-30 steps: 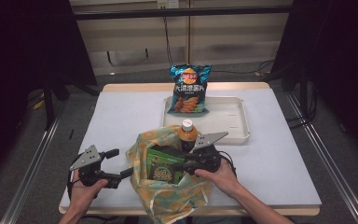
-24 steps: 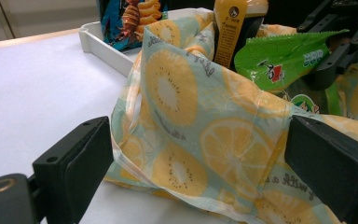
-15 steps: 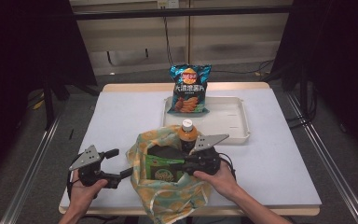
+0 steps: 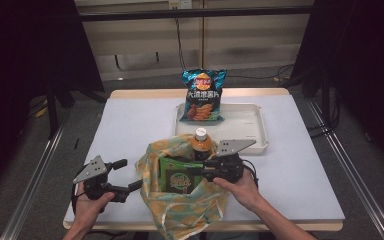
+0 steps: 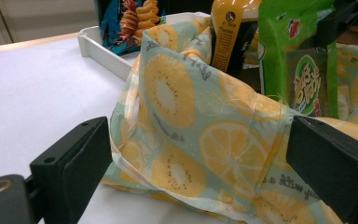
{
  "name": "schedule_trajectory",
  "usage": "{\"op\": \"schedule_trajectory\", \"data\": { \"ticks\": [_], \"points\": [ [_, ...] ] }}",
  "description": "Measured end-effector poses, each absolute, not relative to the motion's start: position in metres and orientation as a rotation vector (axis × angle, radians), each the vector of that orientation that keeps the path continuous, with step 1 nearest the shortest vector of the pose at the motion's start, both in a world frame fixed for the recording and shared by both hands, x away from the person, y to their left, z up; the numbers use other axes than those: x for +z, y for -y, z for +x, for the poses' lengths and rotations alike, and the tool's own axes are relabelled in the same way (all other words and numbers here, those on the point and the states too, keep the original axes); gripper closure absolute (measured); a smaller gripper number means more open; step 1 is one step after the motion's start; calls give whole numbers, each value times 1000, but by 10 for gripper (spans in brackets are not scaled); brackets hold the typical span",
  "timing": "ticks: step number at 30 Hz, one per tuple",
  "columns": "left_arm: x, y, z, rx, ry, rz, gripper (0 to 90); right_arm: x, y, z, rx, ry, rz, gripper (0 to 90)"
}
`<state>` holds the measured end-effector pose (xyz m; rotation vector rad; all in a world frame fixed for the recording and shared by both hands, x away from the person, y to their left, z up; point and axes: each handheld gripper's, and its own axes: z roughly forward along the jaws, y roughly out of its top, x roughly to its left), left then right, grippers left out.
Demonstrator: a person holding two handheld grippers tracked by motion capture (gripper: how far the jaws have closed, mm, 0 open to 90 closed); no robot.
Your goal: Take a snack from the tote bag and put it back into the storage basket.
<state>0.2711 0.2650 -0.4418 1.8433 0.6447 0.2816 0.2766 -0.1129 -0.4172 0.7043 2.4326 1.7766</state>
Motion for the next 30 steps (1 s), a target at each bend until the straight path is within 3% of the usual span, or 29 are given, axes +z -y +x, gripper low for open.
{"op": "schedule_trajectory", "data": {
  "ticks": [30],
  "points": [
    [-442, -266, 273, 288, -671, 1864, 56, -374, 148, 278, 1853, -2211, 698, 770]
  ]
}}
